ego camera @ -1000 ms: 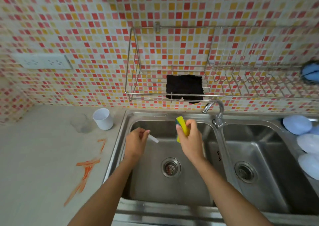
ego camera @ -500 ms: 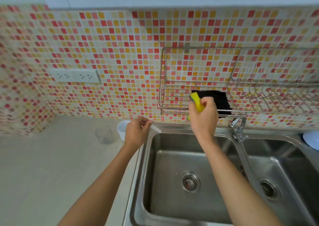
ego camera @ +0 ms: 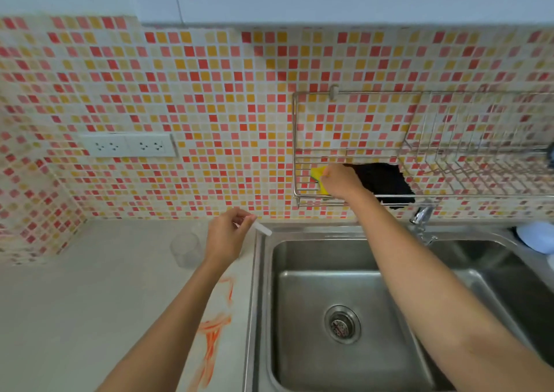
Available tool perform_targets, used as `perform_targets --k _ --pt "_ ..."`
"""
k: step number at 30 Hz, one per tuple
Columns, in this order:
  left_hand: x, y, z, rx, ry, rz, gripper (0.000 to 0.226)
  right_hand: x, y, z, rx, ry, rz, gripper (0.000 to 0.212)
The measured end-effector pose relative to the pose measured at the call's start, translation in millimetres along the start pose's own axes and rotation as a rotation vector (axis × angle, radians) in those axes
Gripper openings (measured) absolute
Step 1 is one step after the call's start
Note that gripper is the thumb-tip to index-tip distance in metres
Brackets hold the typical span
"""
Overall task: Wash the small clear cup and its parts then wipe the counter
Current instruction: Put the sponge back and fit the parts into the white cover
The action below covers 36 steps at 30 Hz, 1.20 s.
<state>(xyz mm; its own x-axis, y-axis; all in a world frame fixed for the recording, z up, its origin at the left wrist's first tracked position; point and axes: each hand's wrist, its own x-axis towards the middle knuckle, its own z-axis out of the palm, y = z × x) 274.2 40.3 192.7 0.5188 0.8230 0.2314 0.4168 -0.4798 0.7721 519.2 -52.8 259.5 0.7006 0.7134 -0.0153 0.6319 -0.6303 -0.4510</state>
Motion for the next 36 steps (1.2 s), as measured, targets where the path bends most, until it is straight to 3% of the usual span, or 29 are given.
perform_targets --k 3,5,8,10,13,15,18,20,23,29,34,36 --pt "5 -13 -10 -0.012 0.006 0.001 0.016 -4 -2 1 0.007 -0.031 0.026 0.018" --pt "9 -20 -16 -0.032 0.006 -0.001 0.019 -12 -4 5 0.022 0.03 0.018 0.045" --pt "14 -33 -25 -0.046 0.007 -0.024 0.021 -28 -6 21 0.067 0.456 -0.112 0.043" --pt "17 -45 -32 -0.051 0.027 -0.043 0.019 -48 -9 42 0.277 0.732 -0.251 0.034" --pt "20 -67 -42 -0.021 0.073 -0.08 0.018 -88 -18 95 0.568 0.913 -0.353 0.021" --pt "23 -83 -47 0.005 0.103 -0.111 0.015 -108 -24 138 0.618 0.827 -0.38 0.019" --pt "29 -102 -48 0.001 0.127 -0.169 0.013 -112 -29 198 0.591 0.426 -0.255 0.027" --pt "34 -111 -45 0.015 0.114 -0.191 0.014 -99 -35 225 0.532 0.156 -0.157 0.045" --pt "45 -124 -37 0.059 0.059 -0.189 0.014 -73 -52 241 0.488 -0.082 -0.133 0.08" --pt "70 -138 -22 0.206 -0.103 -0.122 0.017 -15 -73 273 0.491 -0.216 -0.117 0.105" --pt "79 -146 -18 0.285 -0.183 -0.09 0.02 -5 -76 284 0.579 -0.245 -0.133 0.08" --pt "81 -151 -15 0.285 -0.195 -0.082 0.02 -2 -76 288 0.61 -0.24 -0.118 0.079"
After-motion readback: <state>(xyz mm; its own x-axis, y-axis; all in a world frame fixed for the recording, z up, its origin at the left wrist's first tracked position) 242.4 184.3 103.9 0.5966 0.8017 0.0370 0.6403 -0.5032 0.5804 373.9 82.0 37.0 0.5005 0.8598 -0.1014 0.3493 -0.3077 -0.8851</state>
